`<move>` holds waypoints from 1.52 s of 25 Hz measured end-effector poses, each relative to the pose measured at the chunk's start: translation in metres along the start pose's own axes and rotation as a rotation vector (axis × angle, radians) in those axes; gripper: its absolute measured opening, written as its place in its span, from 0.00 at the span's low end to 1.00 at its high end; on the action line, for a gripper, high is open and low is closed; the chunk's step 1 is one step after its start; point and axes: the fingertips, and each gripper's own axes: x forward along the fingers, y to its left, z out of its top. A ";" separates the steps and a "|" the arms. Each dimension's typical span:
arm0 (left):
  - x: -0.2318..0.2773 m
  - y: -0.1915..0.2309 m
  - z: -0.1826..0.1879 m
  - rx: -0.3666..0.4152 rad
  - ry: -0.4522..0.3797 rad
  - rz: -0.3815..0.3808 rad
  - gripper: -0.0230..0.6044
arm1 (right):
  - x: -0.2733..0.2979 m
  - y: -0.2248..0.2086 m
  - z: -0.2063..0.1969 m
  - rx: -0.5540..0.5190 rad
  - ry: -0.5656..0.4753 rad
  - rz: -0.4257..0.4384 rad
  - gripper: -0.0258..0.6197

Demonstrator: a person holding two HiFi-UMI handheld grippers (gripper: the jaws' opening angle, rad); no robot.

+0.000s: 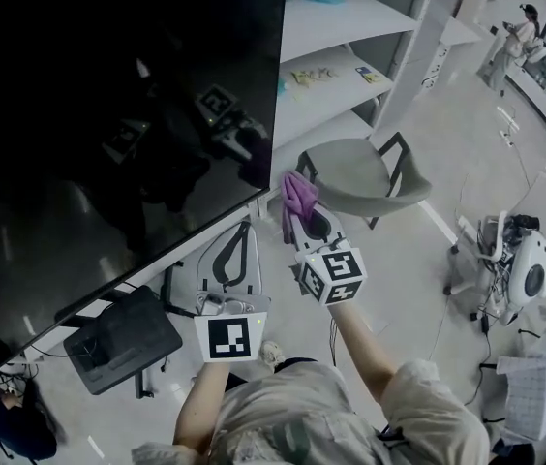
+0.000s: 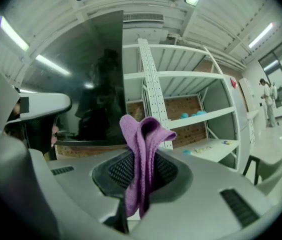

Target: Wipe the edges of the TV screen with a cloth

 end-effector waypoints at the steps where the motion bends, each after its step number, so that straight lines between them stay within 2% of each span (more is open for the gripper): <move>1: 0.001 0.000 -0.004 0.005 0.009 -0.001 0.06 | 0.005 -0.002 -0.008 0.035 0.017 0.005 0.12; 5: 0.005 0.007 -0.018 0.009 0.048 0.009 0.06 | 0.024 0.001 -0.027 0.121 0.051 0.033 0.12; 12: 0.000 0.020 -0.037 -0.008 0.093 0.039 0.06 | 0.041 0.035 -0.032 0.092 0.057 0.132 0.12; 19: -0.017 0.055 -0.041 0.027 0.117 0.145 0.06 | 0.043 0.060 -0.020 0.044 0.026 0.163 0.12; 29: -0.054 0.090 -0.043 0.020 0.111 0.283 0.06 | 0.041 0.132 -0.030 -0.141 0.040 0.310 0.12; 38: -0.113 0.133 -0.041 0.003 0.114 0.431 0.06 | 0.033 0.208 -0.041 -0.162 0.052 0.419 0.12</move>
